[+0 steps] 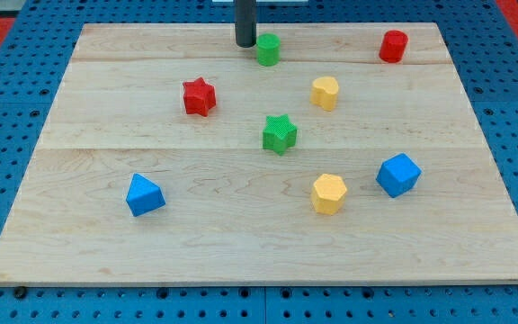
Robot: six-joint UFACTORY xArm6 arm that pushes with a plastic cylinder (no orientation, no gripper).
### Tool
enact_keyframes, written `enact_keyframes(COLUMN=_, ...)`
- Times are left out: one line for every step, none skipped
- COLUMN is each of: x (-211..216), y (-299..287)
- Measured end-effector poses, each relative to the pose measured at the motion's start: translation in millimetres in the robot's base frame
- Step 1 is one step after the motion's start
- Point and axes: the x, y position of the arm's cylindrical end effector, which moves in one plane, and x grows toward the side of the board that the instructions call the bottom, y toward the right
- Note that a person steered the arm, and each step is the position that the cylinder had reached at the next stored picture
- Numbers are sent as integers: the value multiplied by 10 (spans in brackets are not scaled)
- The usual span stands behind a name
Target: Move the yellow heart to the bottom right side of the green circle
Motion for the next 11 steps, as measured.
enact_keyframes(x=355, y=-173)
enact_keyframes(x=847, y=-112)
enact_keyframes(x=965, y=288)
enact_keyframes(x=942, y=340)
enact_keyframes(x=1249, y=502)
enact_keyframes(x=1459, y=1158)
enact_keyframes(x=1422, y=1387)
enact_keyframes(x=1125, y=1045)
enact_keyframes(x=1119, y=744)
enact_keyframes(x=1115, y=823)
enact_keyframes(x=1115, y=1116)
